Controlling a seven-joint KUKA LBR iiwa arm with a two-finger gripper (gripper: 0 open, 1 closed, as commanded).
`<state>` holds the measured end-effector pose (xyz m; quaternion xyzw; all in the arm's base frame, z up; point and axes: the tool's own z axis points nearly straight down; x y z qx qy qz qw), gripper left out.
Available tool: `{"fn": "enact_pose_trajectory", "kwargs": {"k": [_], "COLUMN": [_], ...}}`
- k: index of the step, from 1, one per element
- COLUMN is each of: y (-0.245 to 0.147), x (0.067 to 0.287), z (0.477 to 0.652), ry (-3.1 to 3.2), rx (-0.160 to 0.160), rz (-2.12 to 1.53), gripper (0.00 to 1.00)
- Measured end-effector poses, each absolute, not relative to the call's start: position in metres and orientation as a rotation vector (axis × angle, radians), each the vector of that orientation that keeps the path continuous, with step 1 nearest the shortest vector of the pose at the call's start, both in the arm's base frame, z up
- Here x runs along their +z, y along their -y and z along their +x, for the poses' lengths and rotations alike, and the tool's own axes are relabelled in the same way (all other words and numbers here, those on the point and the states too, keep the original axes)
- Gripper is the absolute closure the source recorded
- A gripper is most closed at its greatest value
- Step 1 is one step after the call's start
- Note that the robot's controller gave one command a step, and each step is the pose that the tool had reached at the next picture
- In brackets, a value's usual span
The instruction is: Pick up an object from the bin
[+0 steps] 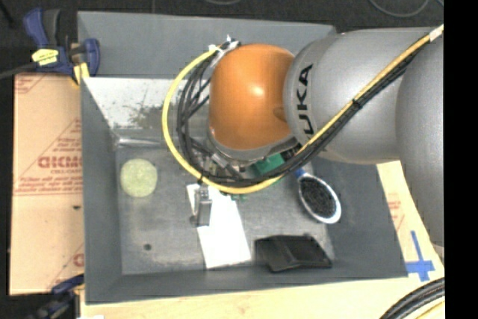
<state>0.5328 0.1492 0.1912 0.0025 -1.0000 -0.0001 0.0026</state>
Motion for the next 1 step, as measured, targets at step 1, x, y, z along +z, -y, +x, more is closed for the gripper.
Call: {"fn": "enact_pose_trajectory", "kwargs": {"k": [1], "y": [-0.1482], "x": [0.1957], "z": [0.5346], "ry": [3.144], "rx": [-0.002], "rz": [0.001], "gripper": [0.00]}}
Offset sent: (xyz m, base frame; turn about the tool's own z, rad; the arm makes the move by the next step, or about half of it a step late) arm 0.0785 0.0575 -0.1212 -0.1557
